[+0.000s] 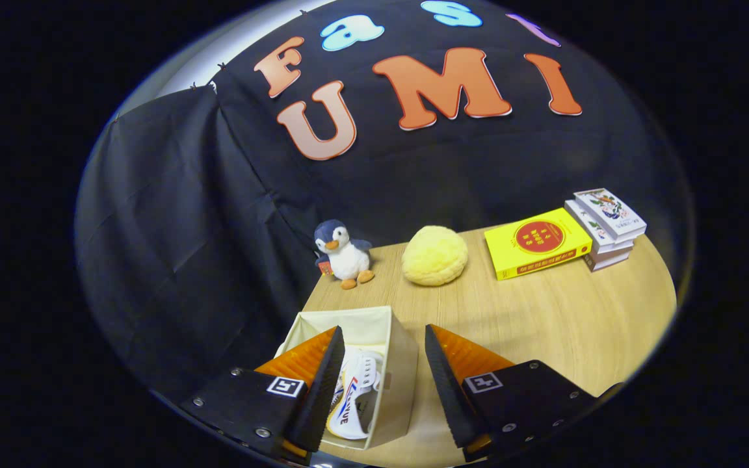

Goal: Open the storage box then place both shoes into the box .Put the left shoe in first, then the right shoe, with the right side of both shoes facing outward in a uniform manner.

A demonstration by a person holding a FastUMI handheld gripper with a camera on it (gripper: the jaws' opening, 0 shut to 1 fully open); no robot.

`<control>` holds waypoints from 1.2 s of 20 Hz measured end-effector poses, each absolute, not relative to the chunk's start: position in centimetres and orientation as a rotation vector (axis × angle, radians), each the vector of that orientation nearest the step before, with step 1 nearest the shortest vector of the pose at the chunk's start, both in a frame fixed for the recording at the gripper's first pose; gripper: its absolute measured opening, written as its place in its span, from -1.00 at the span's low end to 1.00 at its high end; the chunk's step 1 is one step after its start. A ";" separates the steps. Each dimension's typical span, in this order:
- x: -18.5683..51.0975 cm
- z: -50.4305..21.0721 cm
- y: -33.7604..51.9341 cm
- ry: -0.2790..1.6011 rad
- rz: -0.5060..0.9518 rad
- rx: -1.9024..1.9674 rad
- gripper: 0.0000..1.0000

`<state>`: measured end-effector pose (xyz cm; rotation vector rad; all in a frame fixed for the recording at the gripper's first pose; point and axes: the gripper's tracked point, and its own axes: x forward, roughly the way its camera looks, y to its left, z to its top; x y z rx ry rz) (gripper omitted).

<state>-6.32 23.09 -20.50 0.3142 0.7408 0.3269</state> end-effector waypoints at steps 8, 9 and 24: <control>-3.5 -13.5 12.6 0.503 0.292 0.264 0.81; -3.1 -12.7 11.4 0.474 0.282 0.259 0.80; -1.4 -0.8 -0.7 0.135 0.194 0.230 0.85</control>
